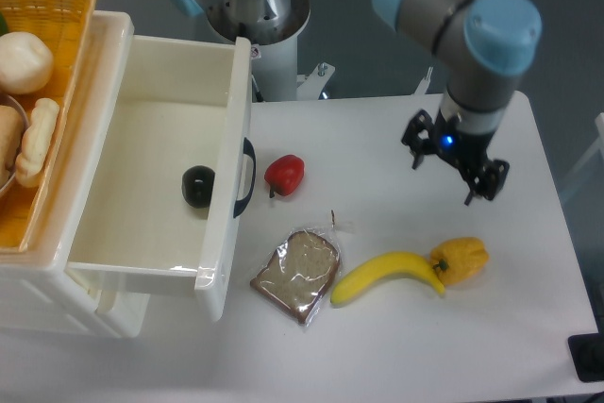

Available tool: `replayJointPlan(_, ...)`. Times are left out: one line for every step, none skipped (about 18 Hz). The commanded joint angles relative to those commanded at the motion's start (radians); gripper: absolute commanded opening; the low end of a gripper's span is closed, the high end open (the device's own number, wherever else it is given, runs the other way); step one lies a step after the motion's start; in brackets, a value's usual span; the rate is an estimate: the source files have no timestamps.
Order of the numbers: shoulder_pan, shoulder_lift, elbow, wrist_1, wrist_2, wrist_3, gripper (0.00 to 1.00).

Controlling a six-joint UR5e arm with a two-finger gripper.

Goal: Place the mangosteen in the upper white drawer

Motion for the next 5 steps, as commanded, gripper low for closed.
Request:
replayJointPlan(0.005, -0.012, 0.002, 0.006, 0.002, 0.014, 1.00)
replayJointPlan(0.008, -0.023, 0.000, 0.017, 0.002, 0.019, 1.00)
replayJointPlan(0.006, -0.029, -0.002, 0.028, 0.002, 0.019, 1.00)
replayJointPlan(0.006, -0.031, -0.002, 0.031, 0.002, 0.016, 1.00)
replayJointPlan(0.008, -0.029, -0.003, 0.031, 0.002, 0.017, 1.00)
